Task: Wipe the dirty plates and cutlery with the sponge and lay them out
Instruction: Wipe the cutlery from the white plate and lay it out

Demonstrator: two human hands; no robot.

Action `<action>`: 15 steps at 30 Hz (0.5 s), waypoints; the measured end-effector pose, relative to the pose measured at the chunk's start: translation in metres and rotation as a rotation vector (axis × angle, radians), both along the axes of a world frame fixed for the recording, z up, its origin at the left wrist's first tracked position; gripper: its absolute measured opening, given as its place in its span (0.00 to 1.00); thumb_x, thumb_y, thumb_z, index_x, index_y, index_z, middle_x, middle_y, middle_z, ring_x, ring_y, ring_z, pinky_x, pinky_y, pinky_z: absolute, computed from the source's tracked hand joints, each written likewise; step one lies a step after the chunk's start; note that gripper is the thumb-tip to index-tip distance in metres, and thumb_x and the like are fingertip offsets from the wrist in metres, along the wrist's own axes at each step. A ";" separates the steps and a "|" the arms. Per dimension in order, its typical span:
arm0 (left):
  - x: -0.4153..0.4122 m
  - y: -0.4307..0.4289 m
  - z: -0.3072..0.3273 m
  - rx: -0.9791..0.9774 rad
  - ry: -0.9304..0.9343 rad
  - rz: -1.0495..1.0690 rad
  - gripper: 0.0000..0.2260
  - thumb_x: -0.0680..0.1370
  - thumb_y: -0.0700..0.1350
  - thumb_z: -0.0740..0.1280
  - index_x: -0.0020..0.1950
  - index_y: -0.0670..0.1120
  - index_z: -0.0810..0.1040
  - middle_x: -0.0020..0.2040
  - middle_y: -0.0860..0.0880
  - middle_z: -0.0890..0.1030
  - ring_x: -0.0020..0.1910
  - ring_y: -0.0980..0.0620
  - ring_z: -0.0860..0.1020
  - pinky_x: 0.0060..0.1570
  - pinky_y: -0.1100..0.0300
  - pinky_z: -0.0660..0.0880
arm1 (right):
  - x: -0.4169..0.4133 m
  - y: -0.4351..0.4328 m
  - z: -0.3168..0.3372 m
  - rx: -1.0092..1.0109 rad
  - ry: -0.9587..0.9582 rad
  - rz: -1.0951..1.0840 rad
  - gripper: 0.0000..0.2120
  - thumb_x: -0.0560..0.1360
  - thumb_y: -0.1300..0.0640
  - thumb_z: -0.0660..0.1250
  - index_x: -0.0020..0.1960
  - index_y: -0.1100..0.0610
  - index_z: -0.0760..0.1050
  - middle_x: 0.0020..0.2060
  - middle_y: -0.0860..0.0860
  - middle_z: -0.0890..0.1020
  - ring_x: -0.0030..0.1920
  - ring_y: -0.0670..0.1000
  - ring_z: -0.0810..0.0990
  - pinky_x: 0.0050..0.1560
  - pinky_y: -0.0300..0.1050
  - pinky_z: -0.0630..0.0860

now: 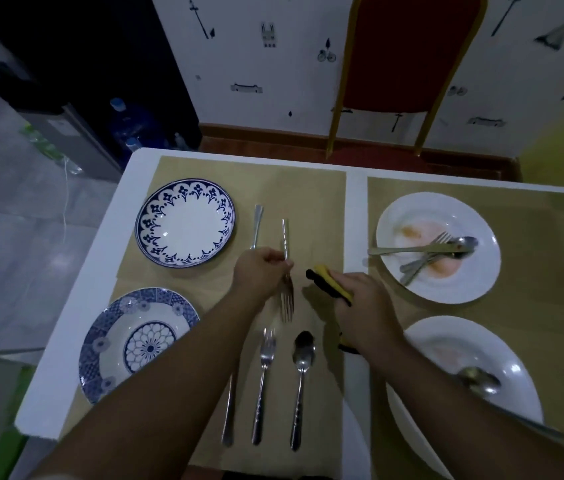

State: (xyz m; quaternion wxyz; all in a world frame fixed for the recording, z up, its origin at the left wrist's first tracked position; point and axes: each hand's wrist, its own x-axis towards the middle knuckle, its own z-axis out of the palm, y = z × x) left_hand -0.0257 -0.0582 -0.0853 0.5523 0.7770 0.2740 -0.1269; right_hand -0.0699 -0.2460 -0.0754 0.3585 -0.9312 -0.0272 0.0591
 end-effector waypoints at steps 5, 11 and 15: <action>0.032 0.010 -0.008 0.197 -0.030 -0.223 0.14 0.75 0.47 0.75 0.57 0.43 0.84 0.49 0.47 0.86 0.44 0.54 0.83 0.47 0.64 0.78 | 0.035 0.022 -0.015 -0.051 0.027 -0.042 0.27 0.68 0.70 0.62 0.66 0.54 0.75 0.52 0.53 0.79 0.53 0.56 0.74 0.54 0.50 0.74; 0.008 0.028 -0.028 0.510 -0.309 -0.583 0.12 0.76 0.47 0.71 0.58 0.46 0.81 0.51 0.48 0.82 0.51 0.47 0.79 0.50 0.53 0.77 | 0.041 0.040 -0.035 -0.205 0.030 0.004 0.28 0.69 0.70 0.64 0.68 0.57 0.72 0.61 0.55 0.75 0.60 0.56 0.68 0.61 0.43 0.68; -0.011 0.038 -0.043 0.712 -0.439 -0.887 0.28 0.76 0.49 0.72 0.74 0.42 0.72 0.71 0.46 0.75 0.71 0.43 0.70 0.68 0.48 0.71 | 0.027 0.048 -0.041 -0.275 -0.024 0.033 0.28 0.68 0.71 0.65 0.67 0.59 0.73 0.61 0.56 0.74 0.59 0.57 0.68 0.58 0.42 0.66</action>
